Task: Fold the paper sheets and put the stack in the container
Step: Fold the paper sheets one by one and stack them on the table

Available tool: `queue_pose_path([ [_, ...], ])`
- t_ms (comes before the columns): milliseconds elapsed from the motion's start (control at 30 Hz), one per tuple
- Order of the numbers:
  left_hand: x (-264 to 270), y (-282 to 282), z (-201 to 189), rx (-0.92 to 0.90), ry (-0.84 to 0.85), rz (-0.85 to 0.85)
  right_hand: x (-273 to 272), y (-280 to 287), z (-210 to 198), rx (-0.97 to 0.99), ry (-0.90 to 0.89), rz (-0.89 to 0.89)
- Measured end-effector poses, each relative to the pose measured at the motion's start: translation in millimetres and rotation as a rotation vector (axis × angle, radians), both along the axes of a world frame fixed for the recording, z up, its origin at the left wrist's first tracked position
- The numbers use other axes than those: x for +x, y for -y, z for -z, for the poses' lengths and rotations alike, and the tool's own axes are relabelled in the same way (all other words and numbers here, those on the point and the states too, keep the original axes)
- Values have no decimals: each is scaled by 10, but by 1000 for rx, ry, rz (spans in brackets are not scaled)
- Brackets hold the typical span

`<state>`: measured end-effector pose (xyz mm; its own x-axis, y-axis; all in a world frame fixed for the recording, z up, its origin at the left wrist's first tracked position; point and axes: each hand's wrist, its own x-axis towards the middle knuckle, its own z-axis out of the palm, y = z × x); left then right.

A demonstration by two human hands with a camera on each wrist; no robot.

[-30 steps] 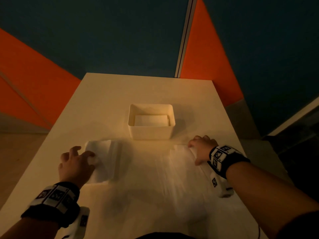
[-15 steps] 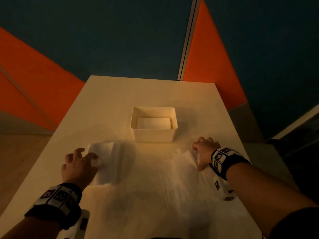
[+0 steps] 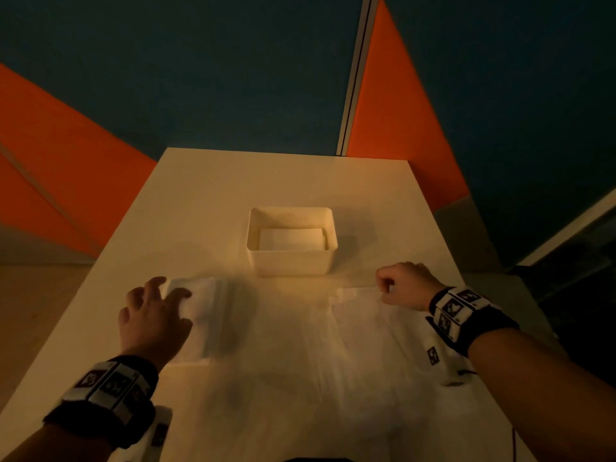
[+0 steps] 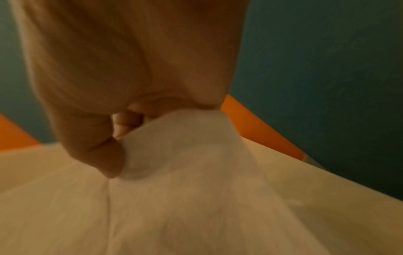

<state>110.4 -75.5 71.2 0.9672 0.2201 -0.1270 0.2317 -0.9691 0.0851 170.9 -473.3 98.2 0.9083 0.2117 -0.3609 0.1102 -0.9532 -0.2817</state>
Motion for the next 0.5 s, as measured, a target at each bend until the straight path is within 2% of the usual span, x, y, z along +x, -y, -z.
queue_pose_path([
  [100, 74, 200, -95, -118, 23, 127, -32, -108, -247, 380, -48, 82],
  [167, 136, 382, -140, -341, -32, 207, -69, -226, -404, 587, -37, 148],
  [200, 145, 495, -173, -534, -103, 188, -85, -295, -470, 680, -23, 189],
  [267, 118, 726, -264, -888, -353, 133, -124, -428, -564, 853, 19, 283],
  [333, 100, 888, -306, -1083, -575, 180, -178, -547, -625, 1047, 37, 371],
  [367, 92, 937, -309, -1170, -628, 184, -209, -599, -639, 1135, 32, 408],
  [433, 99, 1022, -331, -1416, -606, 120, -273, -677, -638, 1249, 22, 469],
  [500, 142, 1090, -368, -1641, -476, 1, -321, -717, -599, 1295, 4, 506],
])
